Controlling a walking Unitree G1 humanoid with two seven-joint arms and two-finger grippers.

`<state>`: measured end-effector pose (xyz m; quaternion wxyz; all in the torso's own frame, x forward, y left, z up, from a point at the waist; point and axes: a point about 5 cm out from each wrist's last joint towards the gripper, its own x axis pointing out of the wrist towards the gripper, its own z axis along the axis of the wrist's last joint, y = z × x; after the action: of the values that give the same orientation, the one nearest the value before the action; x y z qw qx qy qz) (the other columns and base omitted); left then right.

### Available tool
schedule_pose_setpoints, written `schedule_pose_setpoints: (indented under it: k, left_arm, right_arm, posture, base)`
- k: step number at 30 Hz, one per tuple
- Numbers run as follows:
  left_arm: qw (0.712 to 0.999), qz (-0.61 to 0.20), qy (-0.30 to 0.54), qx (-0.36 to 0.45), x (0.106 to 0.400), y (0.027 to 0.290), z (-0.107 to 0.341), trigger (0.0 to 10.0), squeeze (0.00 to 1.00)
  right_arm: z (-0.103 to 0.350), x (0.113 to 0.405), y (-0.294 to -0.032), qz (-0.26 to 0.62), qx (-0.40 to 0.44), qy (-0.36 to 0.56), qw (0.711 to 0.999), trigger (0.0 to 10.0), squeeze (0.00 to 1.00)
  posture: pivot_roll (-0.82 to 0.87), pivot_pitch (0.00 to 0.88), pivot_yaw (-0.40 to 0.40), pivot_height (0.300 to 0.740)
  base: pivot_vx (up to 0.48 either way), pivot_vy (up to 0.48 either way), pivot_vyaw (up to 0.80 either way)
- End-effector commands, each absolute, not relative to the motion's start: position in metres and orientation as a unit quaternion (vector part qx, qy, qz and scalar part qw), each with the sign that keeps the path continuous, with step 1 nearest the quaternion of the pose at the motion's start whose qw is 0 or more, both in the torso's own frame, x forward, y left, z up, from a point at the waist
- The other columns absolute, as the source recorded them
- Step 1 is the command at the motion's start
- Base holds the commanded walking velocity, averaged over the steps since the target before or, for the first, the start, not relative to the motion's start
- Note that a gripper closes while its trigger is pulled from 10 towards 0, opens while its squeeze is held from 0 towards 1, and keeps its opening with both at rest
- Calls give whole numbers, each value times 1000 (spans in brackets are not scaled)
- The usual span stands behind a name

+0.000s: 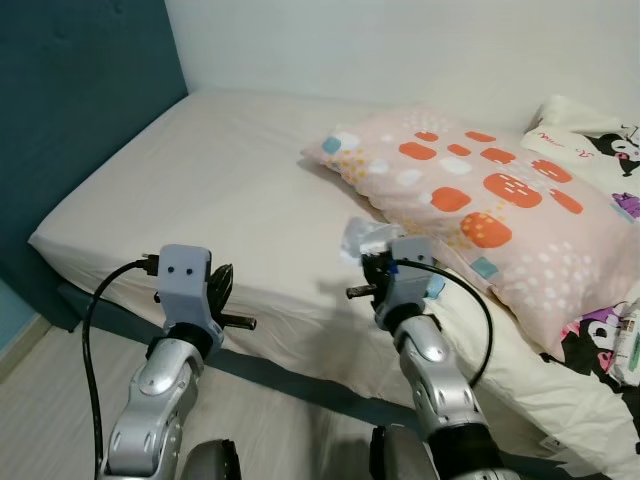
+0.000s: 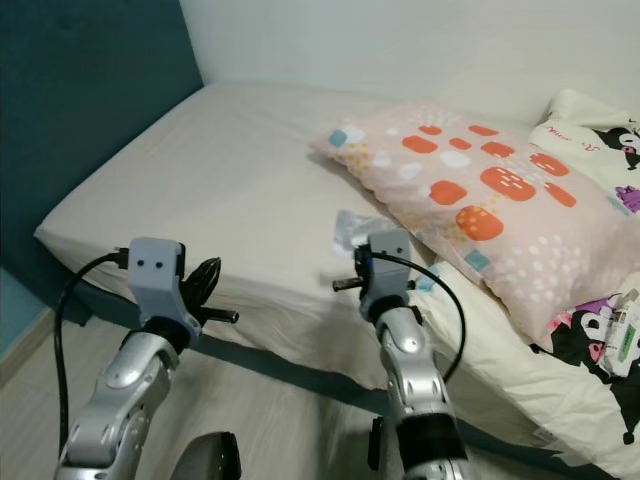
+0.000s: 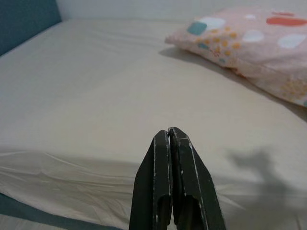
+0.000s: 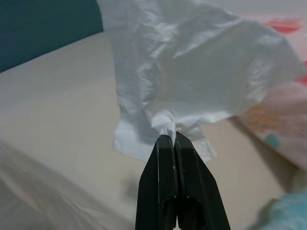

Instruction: Clean up the room

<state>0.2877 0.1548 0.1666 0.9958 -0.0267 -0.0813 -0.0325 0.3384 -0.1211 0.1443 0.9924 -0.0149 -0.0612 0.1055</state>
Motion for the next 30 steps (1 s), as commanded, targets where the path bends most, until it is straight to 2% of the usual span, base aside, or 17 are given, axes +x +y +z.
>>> schedule_pose_setpoints:
  k: [1, 5, 11, 30]
  left_arm:
    - [997, -21, -70, -25, 286, 153, 158, 10000, 0]
    - [998, 23, -61, -8, 287, 158, 151, 10000, 0]
    - [997, 20, -72, -10, 286, 157, 154, 10000, 0]
    - [996, 21, -87, -12, 290, 152, 158, 10000, 0]
  right_arm:
    - [137, 333, -121, 101, -30, -50, 993, 10000, 0]
    - [136, 326, -123, 95, -26, -44, 994, 10000, 0]
    - [137, 323, -124, 93, -26, -47, 994, 10000, 0]
    - [139, 324, -119, 100, -35, -35, 994, 10000, 0]
  posture:
    - [-59, 102, -18, 587]
    - [-52, 86, -17, 587]
    - [-48, 78, -18, 602]
    - [-45, 73, -32, 702]
  base:
    - [0, 0, 0]
    - [0, 0, 0]
    - [0, 0, 0]
    - [0, 0, 0]
